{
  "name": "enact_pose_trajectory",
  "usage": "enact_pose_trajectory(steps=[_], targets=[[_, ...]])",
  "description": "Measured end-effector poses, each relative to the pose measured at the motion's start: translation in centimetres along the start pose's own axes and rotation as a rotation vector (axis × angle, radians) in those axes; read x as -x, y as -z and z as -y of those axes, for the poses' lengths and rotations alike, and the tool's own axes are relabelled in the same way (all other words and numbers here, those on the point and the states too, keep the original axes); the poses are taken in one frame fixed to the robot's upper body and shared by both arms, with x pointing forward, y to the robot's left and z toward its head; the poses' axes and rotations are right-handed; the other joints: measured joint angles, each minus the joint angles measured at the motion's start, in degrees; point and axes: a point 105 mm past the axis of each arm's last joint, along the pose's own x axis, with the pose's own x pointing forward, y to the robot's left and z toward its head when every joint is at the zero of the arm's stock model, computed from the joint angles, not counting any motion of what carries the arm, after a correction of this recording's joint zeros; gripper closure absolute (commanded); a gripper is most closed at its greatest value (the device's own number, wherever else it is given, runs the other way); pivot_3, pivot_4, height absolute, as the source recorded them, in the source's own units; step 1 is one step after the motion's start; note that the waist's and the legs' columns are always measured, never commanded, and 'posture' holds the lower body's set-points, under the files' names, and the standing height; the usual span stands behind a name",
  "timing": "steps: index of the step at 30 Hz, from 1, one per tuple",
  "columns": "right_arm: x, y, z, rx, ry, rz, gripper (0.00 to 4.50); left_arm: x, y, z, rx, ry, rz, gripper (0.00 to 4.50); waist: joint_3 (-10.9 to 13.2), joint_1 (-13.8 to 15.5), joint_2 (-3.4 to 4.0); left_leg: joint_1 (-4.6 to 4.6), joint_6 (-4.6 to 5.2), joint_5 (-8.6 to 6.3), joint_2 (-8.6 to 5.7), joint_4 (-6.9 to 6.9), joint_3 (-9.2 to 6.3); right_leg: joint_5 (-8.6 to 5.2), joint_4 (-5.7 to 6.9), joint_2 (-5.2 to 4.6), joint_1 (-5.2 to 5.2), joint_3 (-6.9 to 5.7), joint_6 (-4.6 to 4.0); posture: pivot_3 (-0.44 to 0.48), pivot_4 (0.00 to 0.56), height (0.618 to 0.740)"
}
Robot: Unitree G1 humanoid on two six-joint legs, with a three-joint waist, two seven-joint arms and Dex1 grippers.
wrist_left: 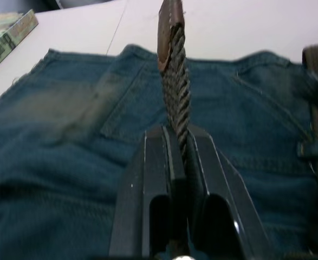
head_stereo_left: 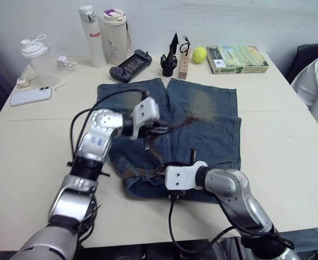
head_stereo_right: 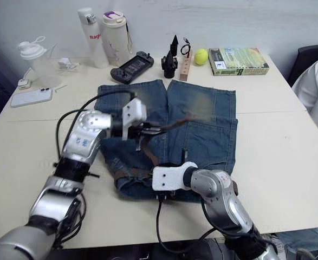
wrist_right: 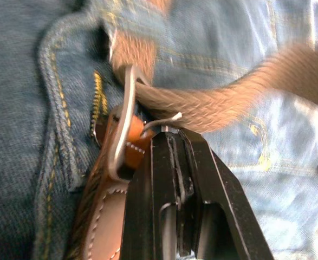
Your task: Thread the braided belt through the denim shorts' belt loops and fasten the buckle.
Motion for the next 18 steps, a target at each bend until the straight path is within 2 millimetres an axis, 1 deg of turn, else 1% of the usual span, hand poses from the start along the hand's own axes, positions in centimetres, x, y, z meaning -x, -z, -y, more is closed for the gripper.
enact_pose_trajectory(steps=[2, 4, 7, 8, 9, 10, 12, 14, 15, 17, 18], targets=[[0.3, 0.4, 0.2, -0.094, 0.009, -0.012, 4.49, 1.4, 1.0, 0.7, -0.01, -0.017, -0.047, 4.5, 0.0, 0.1, 0.05, -0.05, 0.0, 0.0, -0.01, 0.01, -0.02, 0.0, -0.01, -0.01, -0.02, -0.02, -0.01, 0.0, 0.15, 0.72], [0.6, -0.1, 0.2, -0.166, 0.011, 0.002, 4.49, 2.8, 1.8, 1.5, -0.029, -0.028, -0.091, 4.5, 0.1, 0.1, 0.08, -0.07, -0.01, -0.01, -0.02, 0.01, -0.04, -0.01, -0.02, -0.03, -0.02, -0.01, -0.01, 0.0, 0.15, 0.72], [1.0, -0.7, 0.3, -0.213, 0.01, 0.025, 3.54, 3.6, 2.2, 1.9, -0.039, -0.038, -0.117, 4.5, 0.1, 0.2, 0.1, -0.08, -0.03, -0.02, -0.02, 0.01, -0.07, -0.01, -0.03, -0.03, -0.02, -0.02, -0.01, 0.0, 0.15, 0.72], [1.4, -1.2, 0.5, -0.25, 0.015, 0.044, 3.11, 4.3, 2.6, 2.3, -0.045, -0.043, -0.139, 4.5, 0.1, 0.1, 0.11, -0.07, -0.05, -0.03, -0.01, 0.0, -0.07, -0.01, -0.02, -0.02, -0.03, -0.02, -0.02, 0.0, 0.15, 0.72], [1.9, -1.6, 0.8, -0.298, 0.025, 0.065, 2.52, 5.1, 3.0, 2.6, -0.042, -0.057, -0.156, 4.5, 0.1, 0.0, 0.14, -0.07, -0.07, -0.05, 0.0, 0.0, -0.07, -0.01, 0.0, -0.02, -0.05, -0.02, -0.03, 0.0, 0.15, 0.72], [2.2, -1.7, 0.9, -0.314, 0.029, 0.071, 2.18, 5.3, 3.2, 2.8, -0.041, -0.058, -0.165, 4.5, 0.1, 0.1, 0.14, -0.08, -0.08, -0.05, 0.0, 0.0, -0.07, -0.02, 0.0, -0.02, -0.06, -0.02, -0.03, 0.0, 0.15, 0.72], [2.5, -1.9, 1.0, -0.346, 0.022, 0.085, 1.31, 5.5, 3.1, 2.9, -0.043, -0.066, -0.165, 4.5, 0.1, 0.2, 0.15, -0.1, -0.08, -0.05, -0.01, 0.0, -0.09, -0.02, 0.01, -0.02, -0.06, -0.05, -0.03, 0.0, 0.15, 0.72], [3.5, -2.7, 1.1, -0.397, 0.002, 0.132, 0.3, 5.6, 2.8, 3.3, -0.052, -0.073, -0.154, 4.5, 0.1, 0.2, 0.16, -0.1, -0.04, -0.08, -0.02, 0.0, -0.08, -0.02, 0.01, -0.05, -0.06, -0.02, -0.03, 0.0, 0.15, 0.72], [4.0, -2.8, 1.1, -0.405, -0.007, 0.146, 0.08, 5.7, 2.8, 3.5, -0.053, -0.072, -0.153, 4.5, 0.1, 0.2, 0.16, -0.1, -0.04, -0.08, -0.02, 0.0, -0.09, -0.02, 0.01, -0.05, -0.06, -0.02, -0.03, 0.0, 0.15, 0.72], [5.0, -2.6, 0.5, -0.414, -0.041, 0.144, 0.08, 5.9, 2.8, 3.8, -0.05, -0.073, -0.155, 4.5, 0.1, 0.2, 0.16, -0.09, -0.04, -0.09, -0.01, -0.02, -0.09, -0.02, 0.01, -0.04, -0.06, -0.01, -0.03, 0.0, 0.15, 0.72], [5.2, -2.1, -0.3, -0.43, -0.063, 0.125, 0.08, 6.1, 3.0, 3.9, -0.044, -0.075, -0.163, 4.5, 0.1, 0.1, 0.16, -0.09, -0.05, -0.09, 0.0, -0.03, -0.09, -0.02, 0.0, -0.04, -0.06, 0.0, -0.04, 0.0, 0.15, 0.72]])
